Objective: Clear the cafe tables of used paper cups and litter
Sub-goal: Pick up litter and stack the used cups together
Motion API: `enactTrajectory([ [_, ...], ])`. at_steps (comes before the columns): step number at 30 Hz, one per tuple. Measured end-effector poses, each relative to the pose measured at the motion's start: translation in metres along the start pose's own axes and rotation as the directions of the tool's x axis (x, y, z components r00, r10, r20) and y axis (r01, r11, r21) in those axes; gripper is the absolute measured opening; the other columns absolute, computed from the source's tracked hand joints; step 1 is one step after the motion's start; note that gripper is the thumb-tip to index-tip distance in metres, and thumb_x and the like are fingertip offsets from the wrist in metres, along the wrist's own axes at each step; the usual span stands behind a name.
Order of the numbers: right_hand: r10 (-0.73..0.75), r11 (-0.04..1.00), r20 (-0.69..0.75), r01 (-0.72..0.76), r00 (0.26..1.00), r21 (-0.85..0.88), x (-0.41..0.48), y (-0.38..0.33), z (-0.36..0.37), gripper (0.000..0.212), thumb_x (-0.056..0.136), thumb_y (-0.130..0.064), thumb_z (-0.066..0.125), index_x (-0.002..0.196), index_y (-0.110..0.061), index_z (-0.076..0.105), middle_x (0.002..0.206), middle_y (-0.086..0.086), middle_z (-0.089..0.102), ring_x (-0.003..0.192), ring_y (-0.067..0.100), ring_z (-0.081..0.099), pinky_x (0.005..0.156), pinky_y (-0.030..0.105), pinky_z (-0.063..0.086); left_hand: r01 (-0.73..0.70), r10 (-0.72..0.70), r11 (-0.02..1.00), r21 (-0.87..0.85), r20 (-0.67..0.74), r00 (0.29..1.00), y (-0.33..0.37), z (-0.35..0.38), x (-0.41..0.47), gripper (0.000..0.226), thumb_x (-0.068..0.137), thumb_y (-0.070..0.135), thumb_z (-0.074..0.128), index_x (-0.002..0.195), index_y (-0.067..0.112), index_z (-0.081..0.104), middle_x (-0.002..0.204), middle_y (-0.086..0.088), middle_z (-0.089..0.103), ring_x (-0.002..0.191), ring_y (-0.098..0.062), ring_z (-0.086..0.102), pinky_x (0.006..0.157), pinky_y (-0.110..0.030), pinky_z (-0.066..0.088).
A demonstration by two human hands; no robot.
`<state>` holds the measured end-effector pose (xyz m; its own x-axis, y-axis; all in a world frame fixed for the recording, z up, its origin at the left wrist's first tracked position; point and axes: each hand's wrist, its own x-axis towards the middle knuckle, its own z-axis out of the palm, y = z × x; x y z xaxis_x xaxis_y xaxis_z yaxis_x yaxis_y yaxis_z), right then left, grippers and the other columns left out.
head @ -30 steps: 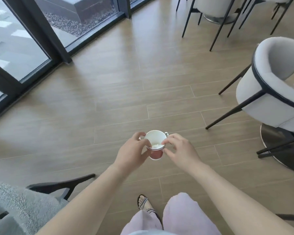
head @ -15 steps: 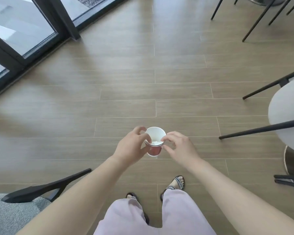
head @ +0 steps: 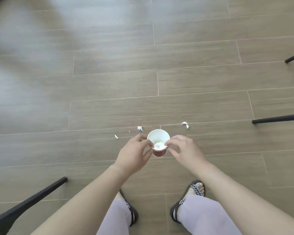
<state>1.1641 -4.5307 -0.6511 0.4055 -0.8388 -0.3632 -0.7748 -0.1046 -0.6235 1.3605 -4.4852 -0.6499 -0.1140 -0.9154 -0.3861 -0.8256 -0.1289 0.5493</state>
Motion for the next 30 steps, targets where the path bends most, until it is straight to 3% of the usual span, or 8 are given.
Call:
enactTrajectory([
  [7, -0.001, 0.998, -0.036, -0.001, 0.999, -0.061, 0.089, 0.126, 0.133, 0.012, 0.081, -0.017, 0.066, 0.092, -0.019, 0.071, 0.098, -0.001, 0.064, 0.093, 0.021, 0.058, 0.078, 0.033, 0.048, 0.066, -0.077, 0.993, -0.102, -0.107, 0.991, -0.098, 0.153, 0.090, 0.021, 0.088, 0.032, 0.056, 0.106, 0.024, 0.064, 0.123, 0.008, 0.053, 0.108, -0.012, 0.054, 0.078, -0.029, 0.048],
  [10, -0.039, 0.996, -0.078, 0.033, 0.996, -0.083, 0.119, 0.155, 0.164, 0.013, 0.082, -0.015, 0.065, 0.093, -0.017, 0.071, 0.101, 0.001, 0.064, 0.096, 0.023, 0.057, 0.080, 0.033, 0.047, 0.078, -0.100, 0.989, -0.127, -0.172, 0.980, -0.127, 0.186, 0.123, 0.016, 0.088, 0.029, 0.057, 0.102, 0.026, 0.064, 0.113, 0.009, 0.056, 0.101, -0.011, 0.056, 0.076, -0.029, 0.048],
  [15, -0.075, 0.989, -0.073, 0.065, 0.995, -0.130, 0.153, 0.169, 0.173, 0.015, 0.082, -0.020, 0.065, 0.096, -0.020, 0.068, 0.109, -0.001, 0.061, 0.100, 0.020, 0.056, 0.079, 0.027, 0.042, 0.129, -0.125, 0.991, 0.045, -0.094, 0.988, -0.149, 0.198, 0.160, 0.018, 0.091, 0.036, 0.048, 0.103, 0.029, 0.060, 0.108, 0.008, 0.056, 0.094, -0.016, 0.056, 0.069, -0.031, 0.045],
  [19, -0.023, 0.994, -0.075, 0.014, 0.997, -0.109, 0.153, 0.171, 0.170, 0.011, 0.081, -0.021, 0.066, 0.092, -0.020, 0.068, 0.107, -0.001, 0.063, 0.100, 0.019, 0.057, 0.082, 0.029, 0.045, 0.163, -0.165, 0.986, -0.029, -0.108, 0.980, -0.142, 0.203, 0.164, 0.018, 0.091, 0.036, 0.048, 0.100, 0.027, 0.060, 0.109, 0.008, 0.056, 0.095, -0.016, 0.057, 0.075, -0.033, 0.049],
  [24, -0.003, 0.990, -0.033, -0.002, 0.999, -0.138, 0.149, 0.188, 0.168, 0.014, 0.082, -0.020, 0.064, 0.096, -0.020, 0.066, 0.110, 0.000, 0.061, 0.103, 0.021, 0.057, 0.083, 0.030, 0.045, 0.108, -0.112, 0.993, -0.041, -0.108, 0.988, -0.140, 0.214, 0.165, 0.015, 0.090, 0.039, 0.051, 0.103, 0.034, 0.057, 0.112, 0.012, 0.055, 0.087, -0.013, 0.058, 0.072, -0.034, 0.051],
  [30, -0.017, 0.999, -0.193, 0.008, 0.981, -0.049, 0.155, 0.196, 0.160, 0.042, 0.081, -0.011, 0.060, 0.120, -0.027, 0.052, 0.122, -0.003, 0.046, 0.101, 0.020, 0.054, 0.082, 0.030, 0.045, 0.078, -0.087, 0.994, -0.080, -0.117, 0.989, -0.134, 0.215, 0.177, 0.050, 0.087, 0.042, 0.056, 0.132, 0.042, 0.036, 0.128, 0.008, 0.043, 0.097, -0.012, 0.056, 0.077, -0.032, 0.050],
])
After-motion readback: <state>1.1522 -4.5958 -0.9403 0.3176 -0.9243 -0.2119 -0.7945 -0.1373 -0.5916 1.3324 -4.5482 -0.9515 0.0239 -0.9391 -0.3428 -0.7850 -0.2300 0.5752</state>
